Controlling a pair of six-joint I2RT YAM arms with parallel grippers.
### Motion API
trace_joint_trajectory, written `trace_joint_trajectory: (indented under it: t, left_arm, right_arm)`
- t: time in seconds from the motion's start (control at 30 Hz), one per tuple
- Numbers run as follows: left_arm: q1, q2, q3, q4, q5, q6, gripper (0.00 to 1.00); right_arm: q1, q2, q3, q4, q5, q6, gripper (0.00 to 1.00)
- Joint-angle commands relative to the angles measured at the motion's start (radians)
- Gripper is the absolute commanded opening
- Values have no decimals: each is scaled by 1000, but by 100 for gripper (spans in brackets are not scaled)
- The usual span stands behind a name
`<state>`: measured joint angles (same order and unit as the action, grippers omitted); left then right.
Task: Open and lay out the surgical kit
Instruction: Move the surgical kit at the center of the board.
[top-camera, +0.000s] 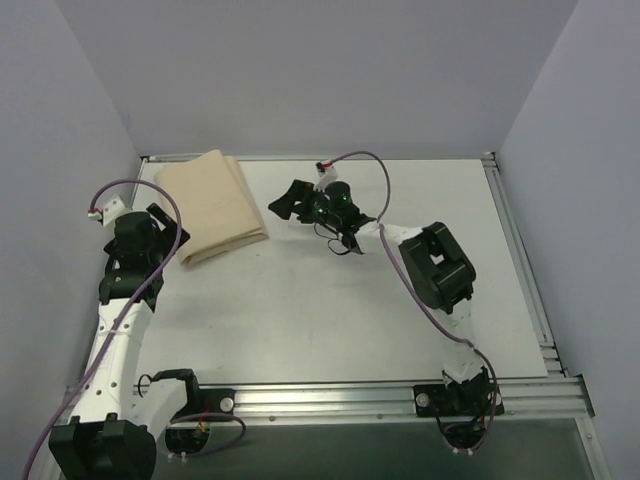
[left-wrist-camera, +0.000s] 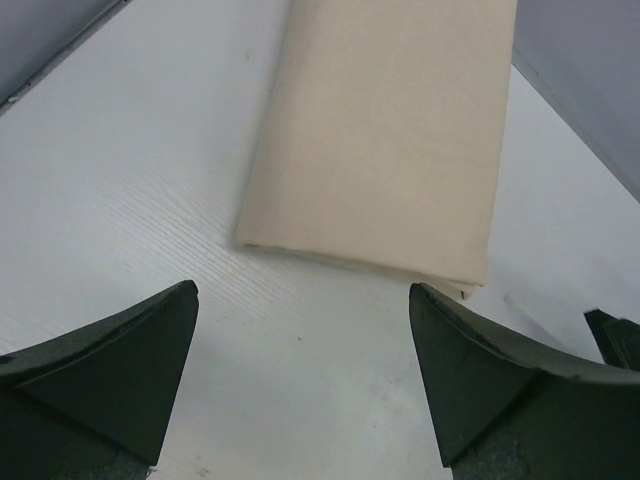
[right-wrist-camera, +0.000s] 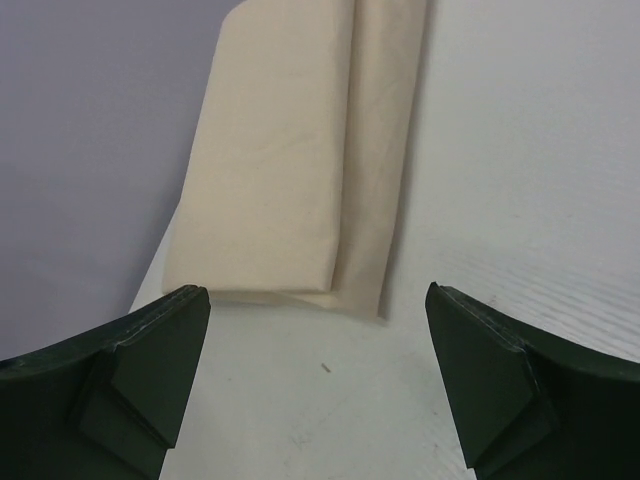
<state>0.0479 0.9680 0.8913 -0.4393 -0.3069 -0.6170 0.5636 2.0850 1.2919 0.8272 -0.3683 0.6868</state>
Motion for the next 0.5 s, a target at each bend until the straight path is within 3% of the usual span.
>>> trace_joint_trajectory:
  t: [0.0,0.17,0.47]
  left_arm:
    - [6,-31,55,-59,71,-20,96]
    - [4,-52,67,-73,120,-9,99]
    - [4,-74,69,-75,134,11,99]
  right_arm:
    - [45,91,163,-57,5,60,94]
    - [133,216,323,-192,58,-48,91]
    - [157,343,490,-324,77,-110,81]
